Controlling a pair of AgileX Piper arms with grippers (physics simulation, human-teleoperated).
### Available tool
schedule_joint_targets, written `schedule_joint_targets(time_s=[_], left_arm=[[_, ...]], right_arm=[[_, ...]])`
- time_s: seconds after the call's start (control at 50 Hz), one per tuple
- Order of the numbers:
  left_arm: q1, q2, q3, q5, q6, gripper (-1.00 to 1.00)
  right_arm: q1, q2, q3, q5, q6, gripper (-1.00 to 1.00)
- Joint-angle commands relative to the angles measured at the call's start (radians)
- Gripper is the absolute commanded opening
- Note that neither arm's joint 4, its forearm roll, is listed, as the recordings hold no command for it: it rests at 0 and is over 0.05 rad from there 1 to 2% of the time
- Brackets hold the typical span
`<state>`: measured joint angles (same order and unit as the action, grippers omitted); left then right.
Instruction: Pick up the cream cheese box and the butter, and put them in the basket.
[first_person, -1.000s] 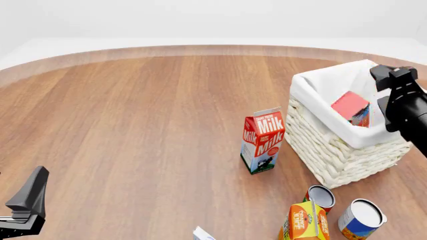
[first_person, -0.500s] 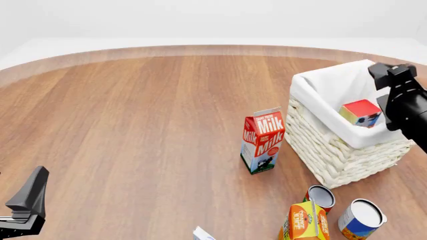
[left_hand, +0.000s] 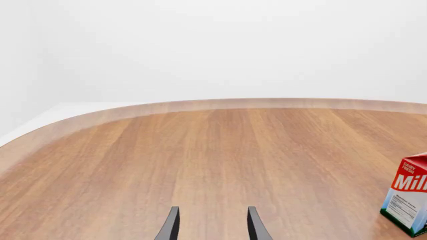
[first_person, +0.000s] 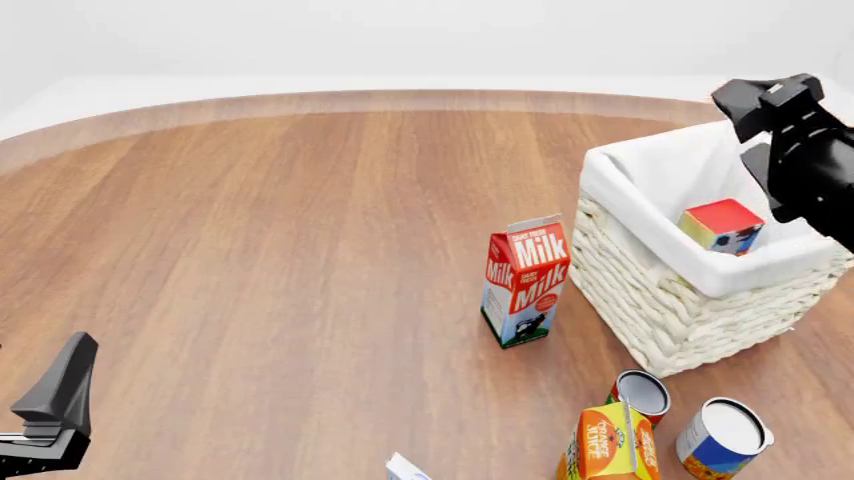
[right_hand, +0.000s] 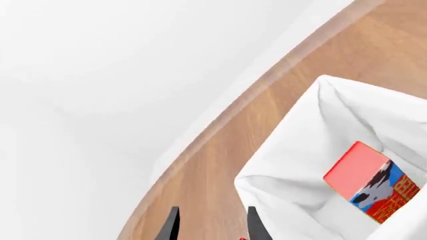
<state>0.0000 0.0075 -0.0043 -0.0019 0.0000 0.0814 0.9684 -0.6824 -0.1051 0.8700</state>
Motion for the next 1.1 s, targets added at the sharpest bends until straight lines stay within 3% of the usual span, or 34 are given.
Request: schedule_joint_targets(time_s=[0.02, 0.22, 0.32, 0.74, 0.8, 1.1], left_arm=[[0.000, 0.000, 0.000, 0.000, 0.000, 1.00], [0.000, 0.000, 0.000, 0.000, 0.000, 1.00], [0.000, 0.000, 0.000, 0.000, 0.000, 1.00], [0.000, 0.000, 0.000, 0.000, 0.000, 1.00], [0.000, 0.000, 0.000, 0.000, 0.000, 1.00], [0.000, 0.000, 0.000, 0.000, 0.000, 1.00]], right_arm=[[0.084, -0.038, -0.087, 0.099, -0.076, 1.00], [0.192, -0.074, -0.184, 0.235, -0.172, 1.00], [0.296, -0.102, -0.296, 0.368, -0.269, 1.00], [0.365, -0.054, -0.430, 0.519, -0.407, 1.00], [0.390, -0.032, -0.459, 0.559, -0.447, 1.00], [0.499, 0.036, -0.542, 0.632, -0.521, 1.00]])
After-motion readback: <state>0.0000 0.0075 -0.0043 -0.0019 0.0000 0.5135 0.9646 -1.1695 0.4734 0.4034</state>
